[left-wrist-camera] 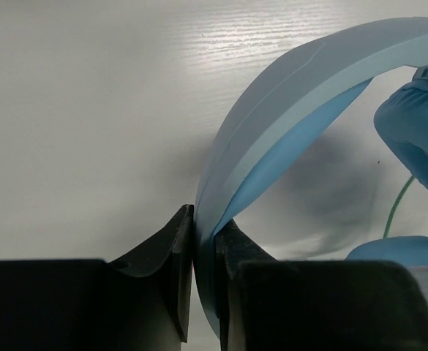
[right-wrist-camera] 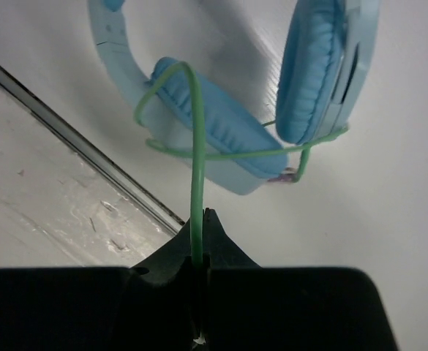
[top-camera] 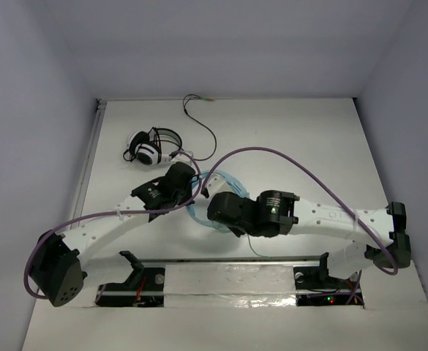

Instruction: Wrap the headphones

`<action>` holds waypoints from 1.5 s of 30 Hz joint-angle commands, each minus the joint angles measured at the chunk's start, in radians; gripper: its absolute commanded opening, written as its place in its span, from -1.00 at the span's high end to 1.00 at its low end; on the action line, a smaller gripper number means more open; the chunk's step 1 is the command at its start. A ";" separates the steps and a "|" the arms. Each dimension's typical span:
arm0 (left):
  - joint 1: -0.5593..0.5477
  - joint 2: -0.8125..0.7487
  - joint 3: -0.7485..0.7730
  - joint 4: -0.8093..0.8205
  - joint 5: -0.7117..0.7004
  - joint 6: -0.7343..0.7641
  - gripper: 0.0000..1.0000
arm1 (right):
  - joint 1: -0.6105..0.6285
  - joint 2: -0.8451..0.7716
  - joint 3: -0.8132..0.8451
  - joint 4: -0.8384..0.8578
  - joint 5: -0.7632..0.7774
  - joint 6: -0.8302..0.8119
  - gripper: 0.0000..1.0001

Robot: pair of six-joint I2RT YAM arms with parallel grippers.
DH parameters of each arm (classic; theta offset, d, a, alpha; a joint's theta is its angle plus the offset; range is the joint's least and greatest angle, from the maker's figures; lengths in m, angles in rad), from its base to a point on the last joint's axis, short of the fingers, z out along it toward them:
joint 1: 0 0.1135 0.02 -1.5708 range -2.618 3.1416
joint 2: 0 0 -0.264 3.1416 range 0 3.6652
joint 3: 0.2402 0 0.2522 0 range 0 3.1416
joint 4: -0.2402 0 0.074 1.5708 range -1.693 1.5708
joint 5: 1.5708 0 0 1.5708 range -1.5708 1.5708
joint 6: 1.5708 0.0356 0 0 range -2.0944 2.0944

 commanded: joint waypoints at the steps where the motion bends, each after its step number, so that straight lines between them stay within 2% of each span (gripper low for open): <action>1: -0.021 -0.045 0.083 -0.018 0.041 0.053 1.00 | -0.002 -0.015 0.063 -0.075 0.094 -0.041 1.00; 4: -0.021 -0.077 0.093 -0.041 0.136 0.113 1.00 | -0.036 -0.023 0.054 -0.084 0.173 -0.020 1.00; 11: -0.021 -0.140 0.080 0.022 0.401 0.199 1.00 | -0.090 -0.026 0.008 -0.044 0.331 0.002 1.00; 17: -0.021 -0.090 0.102 0.043 0.538 0.267 1.00 | -0.177 -0.075 0.003 0.012 0.363 -0.044 1.00; 19: -0.021 -0.094 0.105 0.051 0.540 0.268 1.00 | -0.189 -0.089 -0.001 0.017 0.371 -0.040 1.00; 26: 0.030 -0.122 0.112 0.086 0.646 0.288 1.00 | -0.231 -0.165 -0.049 0.081 0.357 -0.018 1.00; 31: 0.079 -0.158 0.109 0.131 0.729 0.262 1.00 | -0.254 -0.256 -0.136 0.178 0.351 0.060 1.00; 39: 0.268 -0.198 0.108 0.223 0.968 0.224 1.00 | -0.254 -0.386 -0.296 0.422 0.271 0.109 1.00; 41: 0.280 -0.203 0.112 0.241 1.021 0.209 1.00 | -0.254 -0.409 -0.355 0.481 0.225 0.118 1.00; 45: 0.292 -0.203 0.137 0.298 1.029 0.157 1.00 | -0.254 -0.452 -0.442 0.658 0.152 0.138 0.99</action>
